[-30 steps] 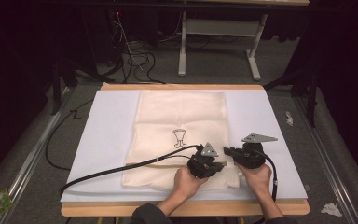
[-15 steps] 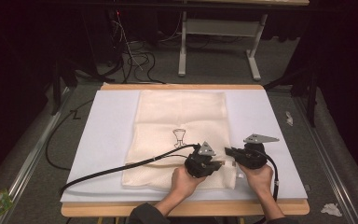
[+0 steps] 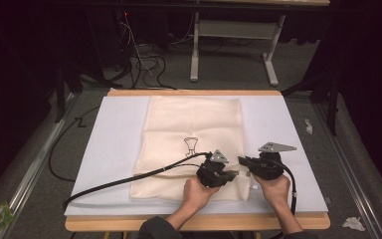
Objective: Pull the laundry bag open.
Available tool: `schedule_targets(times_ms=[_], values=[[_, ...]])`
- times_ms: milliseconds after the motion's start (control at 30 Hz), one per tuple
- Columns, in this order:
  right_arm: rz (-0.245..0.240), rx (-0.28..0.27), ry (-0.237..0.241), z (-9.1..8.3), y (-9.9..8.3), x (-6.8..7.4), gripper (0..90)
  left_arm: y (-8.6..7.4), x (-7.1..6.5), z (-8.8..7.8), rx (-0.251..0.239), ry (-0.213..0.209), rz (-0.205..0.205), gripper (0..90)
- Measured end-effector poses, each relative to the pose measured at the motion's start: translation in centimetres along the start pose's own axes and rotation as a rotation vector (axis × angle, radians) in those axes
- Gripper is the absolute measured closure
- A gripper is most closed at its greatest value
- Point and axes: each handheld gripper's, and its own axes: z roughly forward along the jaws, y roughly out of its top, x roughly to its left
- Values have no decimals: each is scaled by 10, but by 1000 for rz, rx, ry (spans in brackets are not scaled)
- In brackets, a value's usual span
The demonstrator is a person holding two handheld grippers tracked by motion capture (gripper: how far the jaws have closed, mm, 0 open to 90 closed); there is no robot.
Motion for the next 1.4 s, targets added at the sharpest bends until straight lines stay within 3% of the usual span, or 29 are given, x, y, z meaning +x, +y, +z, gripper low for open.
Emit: schedule_targets(times_ms=[267, 367, 433, 500, 600, 1400], values=[[-2, -10, 10, -2, -1, -1, 881, 0, -2, -3, 16, 27, 22, 873], [4, -21, 0, -5, -2, -2, 883, -7, -3, -4, 61, 90, 58, 874], [16, -31, 10, -10, -2, -7, 883, -10, -1, -9, 40, 75, 38, 874], [28, -32, 14, -12, -4, -11, 883, -9, -1, -15, 31, 73, 45, 874], [10, -22, 5, -12, -3, -9, 883, -9, -1, -16, 30, 75, 53, 873], [8, -1, -2, -4, -2, -9, 882, -13, 5, -32, 11, 92, 56, 872]])
